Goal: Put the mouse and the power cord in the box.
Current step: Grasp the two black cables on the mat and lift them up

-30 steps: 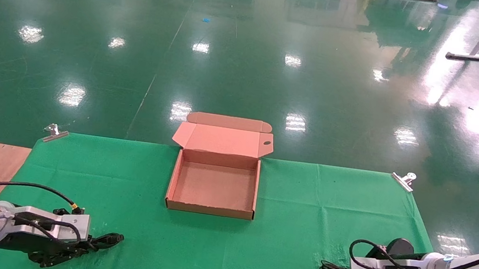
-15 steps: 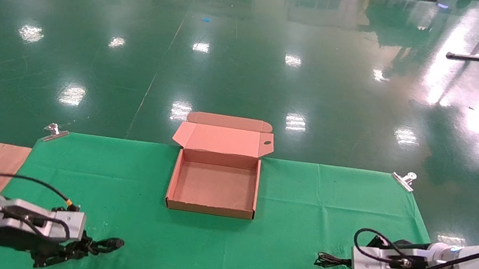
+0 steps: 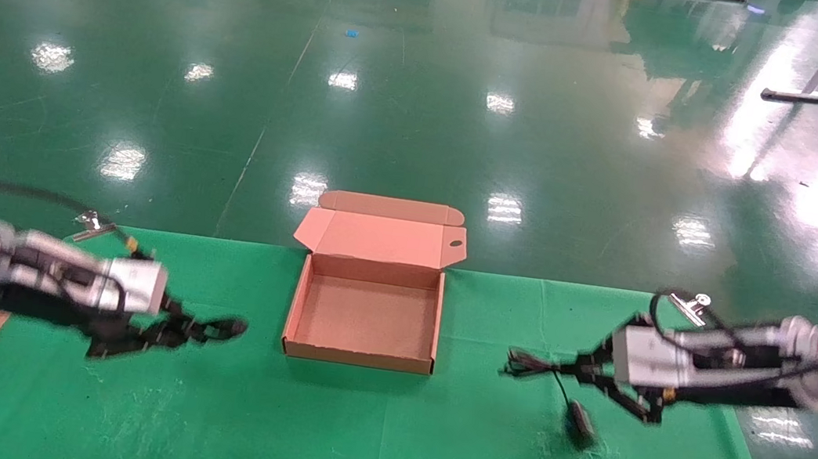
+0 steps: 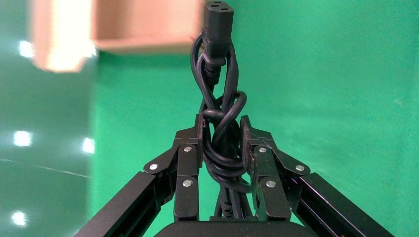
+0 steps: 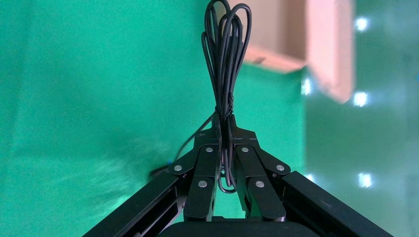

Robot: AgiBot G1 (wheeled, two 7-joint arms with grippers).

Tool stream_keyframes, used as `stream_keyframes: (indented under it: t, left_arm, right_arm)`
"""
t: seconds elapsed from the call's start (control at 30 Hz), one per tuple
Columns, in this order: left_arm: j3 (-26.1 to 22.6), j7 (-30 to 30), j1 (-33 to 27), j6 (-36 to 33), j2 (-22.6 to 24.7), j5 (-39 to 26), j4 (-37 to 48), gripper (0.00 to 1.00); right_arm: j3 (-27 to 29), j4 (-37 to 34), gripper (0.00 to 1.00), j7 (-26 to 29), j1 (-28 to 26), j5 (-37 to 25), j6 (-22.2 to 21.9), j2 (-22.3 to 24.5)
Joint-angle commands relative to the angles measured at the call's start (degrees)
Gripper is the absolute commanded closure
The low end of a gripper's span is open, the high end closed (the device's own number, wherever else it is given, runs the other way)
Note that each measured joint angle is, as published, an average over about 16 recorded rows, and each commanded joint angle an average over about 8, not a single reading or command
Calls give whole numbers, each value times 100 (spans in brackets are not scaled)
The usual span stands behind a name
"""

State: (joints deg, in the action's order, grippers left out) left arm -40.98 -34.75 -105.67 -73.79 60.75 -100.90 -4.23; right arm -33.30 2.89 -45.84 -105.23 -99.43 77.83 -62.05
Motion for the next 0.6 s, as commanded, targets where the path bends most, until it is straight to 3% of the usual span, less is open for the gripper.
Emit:
stream_keyframes:
  t: [0.03,0.33,0.47,0.6]
  left_arm:
    - [12,5,-180,-78,24,16,-55,100]
    - [57,-77,-867,-91,396,73,-308,100]
    - [87,-294,-1016,63,625,113,-368,100]
    - [95,-549,-1074,297,829,118,-322,100]
  right_arm:
    - [29,38,100,-2,-194,45,212,15]
    - [138,83,100,400,-877,208,369,-489]
    - [152,40,100,635,-1090,220,13,-850]
    - [120,4,100,784,-1204,158,-721,-1195]
